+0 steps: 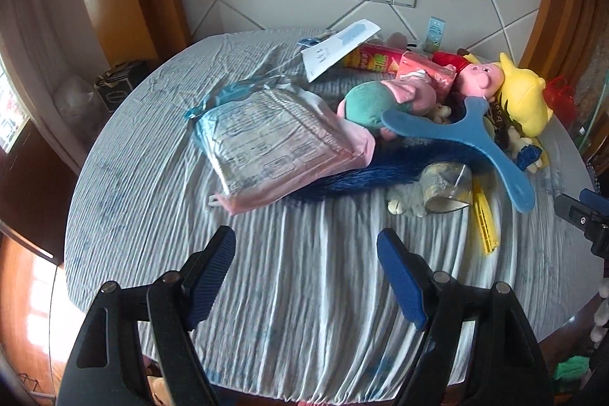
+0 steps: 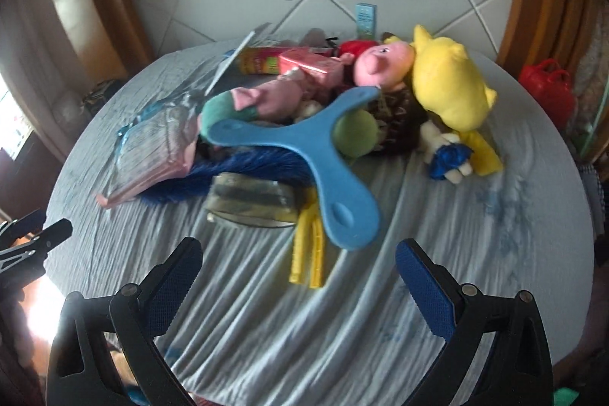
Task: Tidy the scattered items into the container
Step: 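Raise both tools and swing them back toward the toy pile, then move both tools down onto the blue boomerang and close around it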
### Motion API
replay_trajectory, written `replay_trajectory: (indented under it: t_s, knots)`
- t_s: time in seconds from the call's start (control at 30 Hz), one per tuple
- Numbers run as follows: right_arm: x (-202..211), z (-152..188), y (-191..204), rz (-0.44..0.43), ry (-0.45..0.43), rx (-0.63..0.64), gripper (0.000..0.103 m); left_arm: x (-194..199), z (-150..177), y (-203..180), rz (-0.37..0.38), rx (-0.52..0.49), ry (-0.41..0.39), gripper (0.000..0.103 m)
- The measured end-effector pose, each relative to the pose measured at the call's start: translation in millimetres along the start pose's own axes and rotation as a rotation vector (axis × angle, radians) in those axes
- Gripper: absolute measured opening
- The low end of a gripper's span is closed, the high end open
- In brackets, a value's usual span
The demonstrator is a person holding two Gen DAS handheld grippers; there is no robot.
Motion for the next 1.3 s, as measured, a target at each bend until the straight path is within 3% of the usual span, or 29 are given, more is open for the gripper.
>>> replay_trajectory:
  t_s: [0.17,0.33,0.43,0.53,1.1,1.3]
  knots:
    - [-7.7,-16.3,-27.2,0.036,0.018,-0.067,0.102,-24.4,-47.6,-28.0,0.068,-0.083,0.016,0.077]
    - [-27.2,-32.6,-37.3,0.049,0.049,-0.086,0.102,-53.4,-79.4,-47.2,0.084,-0.165,0.053,0.077]
    - [-42.4,-35.7,-40.4,0.049,0.083,-0.092,0.102,-72.4,-94.2,-57.2,0.093,-0.205,0.086,0.087]
    - [-57.8,-39.0,-43.6,0.048,0.121,-0.083,0.102,-89.7,-108.0,-66.9,0.107,-0.23,0.114,0.087]
    - [-131.8,-68.7,-58.3,-0.012,0.297,0.073,0.102,-147.1,-150.0,-116.1,0.129,-0.259,0.165,0.087]
    - [-146.1,-68.9,-75.1,-0.026,0.341,0.051,0.093,-160.0,-151.6,-118.8,0.176,-0.244,0.207,0.087]
Point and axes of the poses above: each gripper's, at about its wrist camera, not at the fingertips, and x roughly against the way its jaws point, y to its left, z to its underside, the point moved 6 cm from there along -x, roughly the way its jaws point, and after that the axes turned 15 degrees about y, right-handed, at the moved point
